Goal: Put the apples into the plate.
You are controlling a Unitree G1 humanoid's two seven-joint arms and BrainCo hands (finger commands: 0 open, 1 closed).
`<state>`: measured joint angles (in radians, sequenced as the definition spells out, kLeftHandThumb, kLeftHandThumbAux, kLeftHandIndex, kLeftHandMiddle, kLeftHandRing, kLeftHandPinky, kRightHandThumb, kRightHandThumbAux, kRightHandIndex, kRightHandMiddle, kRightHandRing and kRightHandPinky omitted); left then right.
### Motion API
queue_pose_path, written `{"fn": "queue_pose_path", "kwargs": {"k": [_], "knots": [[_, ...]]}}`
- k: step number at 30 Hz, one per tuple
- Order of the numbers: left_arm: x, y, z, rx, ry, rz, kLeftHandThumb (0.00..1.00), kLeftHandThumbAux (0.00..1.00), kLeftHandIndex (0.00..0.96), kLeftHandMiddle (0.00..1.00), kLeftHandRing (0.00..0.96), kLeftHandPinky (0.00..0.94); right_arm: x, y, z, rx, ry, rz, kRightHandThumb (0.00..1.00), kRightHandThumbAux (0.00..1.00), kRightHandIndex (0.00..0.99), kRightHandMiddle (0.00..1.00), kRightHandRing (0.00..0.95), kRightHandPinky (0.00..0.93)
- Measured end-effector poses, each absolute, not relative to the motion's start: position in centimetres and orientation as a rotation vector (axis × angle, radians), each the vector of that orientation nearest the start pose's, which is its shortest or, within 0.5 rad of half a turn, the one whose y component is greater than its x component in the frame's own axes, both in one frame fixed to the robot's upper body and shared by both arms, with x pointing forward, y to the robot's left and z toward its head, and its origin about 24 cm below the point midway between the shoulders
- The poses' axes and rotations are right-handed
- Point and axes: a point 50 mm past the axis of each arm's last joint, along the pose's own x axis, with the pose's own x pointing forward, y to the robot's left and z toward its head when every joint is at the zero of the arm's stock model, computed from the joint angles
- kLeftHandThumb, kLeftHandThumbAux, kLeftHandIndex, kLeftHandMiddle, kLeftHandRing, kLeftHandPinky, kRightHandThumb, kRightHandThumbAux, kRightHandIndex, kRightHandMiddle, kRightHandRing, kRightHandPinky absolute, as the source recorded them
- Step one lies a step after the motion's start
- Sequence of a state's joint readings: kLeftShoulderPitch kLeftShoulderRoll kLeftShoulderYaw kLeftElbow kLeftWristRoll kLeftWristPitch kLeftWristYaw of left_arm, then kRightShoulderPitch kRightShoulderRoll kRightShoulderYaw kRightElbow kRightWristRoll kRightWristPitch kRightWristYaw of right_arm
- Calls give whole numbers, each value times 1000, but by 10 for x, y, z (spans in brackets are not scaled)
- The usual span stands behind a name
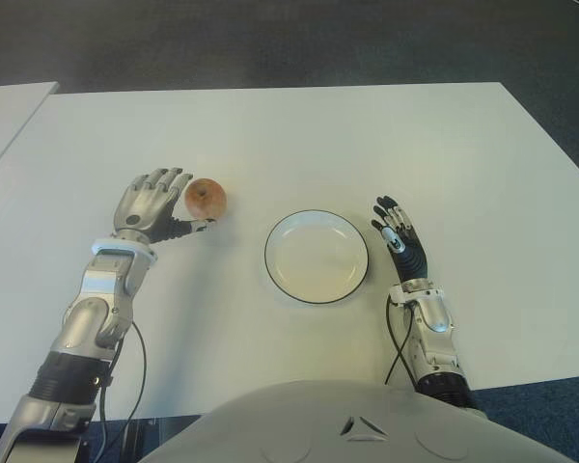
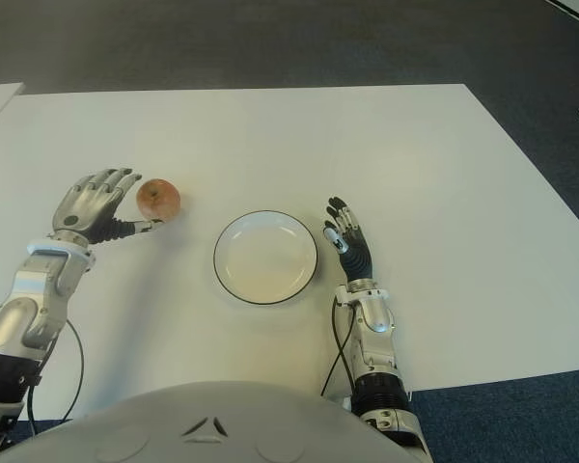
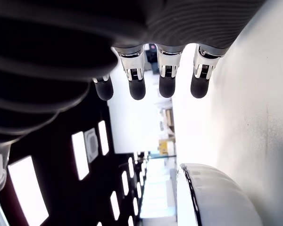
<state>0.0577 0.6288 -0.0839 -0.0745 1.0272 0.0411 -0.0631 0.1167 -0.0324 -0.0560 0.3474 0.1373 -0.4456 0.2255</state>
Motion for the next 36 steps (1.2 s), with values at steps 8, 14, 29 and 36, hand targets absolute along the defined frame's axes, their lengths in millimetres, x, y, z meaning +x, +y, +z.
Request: {"fn": "queue_pose_path", "kwargs": {"k": [8,14,29,36], "knots": [[254,236,68,1652,12,-160,321,259,4,0,0,23,211,-171,-19,71,-4,73,0,407,0,0,0,0],[260,233,64,1643,14,-184,332,263,0,0,0,20,211,-170,-19,73,-5,63,0,408,0,0,0,0],[271,229,53,1630,30,-218,337,264,0,0,0,0,211,-170,-19,77,-8,50,0,400,0,0,0,0],[276,226,51,1630,20,-216,355,267,0,0,0,0,211,-170,-19,76,-8,45,0,404,0,0,0,0]]}}
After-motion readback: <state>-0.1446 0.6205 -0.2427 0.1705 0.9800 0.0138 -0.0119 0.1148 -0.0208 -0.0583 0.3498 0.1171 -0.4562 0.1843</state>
